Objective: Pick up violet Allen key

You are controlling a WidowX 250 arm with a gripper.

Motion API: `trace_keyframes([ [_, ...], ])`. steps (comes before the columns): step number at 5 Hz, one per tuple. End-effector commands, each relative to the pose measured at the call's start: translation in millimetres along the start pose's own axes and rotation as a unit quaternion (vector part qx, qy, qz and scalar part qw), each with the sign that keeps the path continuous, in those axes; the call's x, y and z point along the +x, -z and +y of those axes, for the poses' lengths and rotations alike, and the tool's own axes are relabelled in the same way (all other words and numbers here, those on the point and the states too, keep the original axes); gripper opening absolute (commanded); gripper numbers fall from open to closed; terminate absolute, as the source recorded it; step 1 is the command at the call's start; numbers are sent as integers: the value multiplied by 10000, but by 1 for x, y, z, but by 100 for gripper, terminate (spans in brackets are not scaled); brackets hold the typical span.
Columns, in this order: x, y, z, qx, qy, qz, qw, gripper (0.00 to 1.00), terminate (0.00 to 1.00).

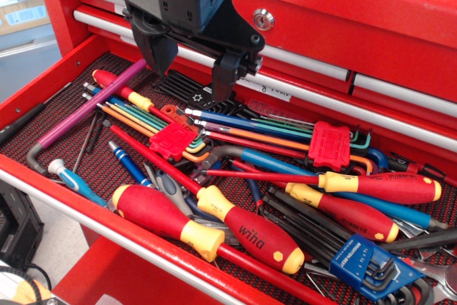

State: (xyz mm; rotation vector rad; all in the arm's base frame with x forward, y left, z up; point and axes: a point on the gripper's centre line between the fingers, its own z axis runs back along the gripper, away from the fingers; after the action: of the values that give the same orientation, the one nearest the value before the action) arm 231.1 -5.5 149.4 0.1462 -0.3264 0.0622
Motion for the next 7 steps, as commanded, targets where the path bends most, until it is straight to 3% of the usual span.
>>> trace_keyframes([
  [1,0,0,0,0,0,0,10000,100,0],
  [2,14,-10,40,280,645,82,9975,100,0],
  [3,26,-1,81,343,1216,31,9920,100,0],
  [4,30,23,112,322,1400,-50,9896,100,0],
  [6,21,83,149,89,461,546,9974,100,0],
  [7,11,105,163,441,164,504,9976,100,0],
])
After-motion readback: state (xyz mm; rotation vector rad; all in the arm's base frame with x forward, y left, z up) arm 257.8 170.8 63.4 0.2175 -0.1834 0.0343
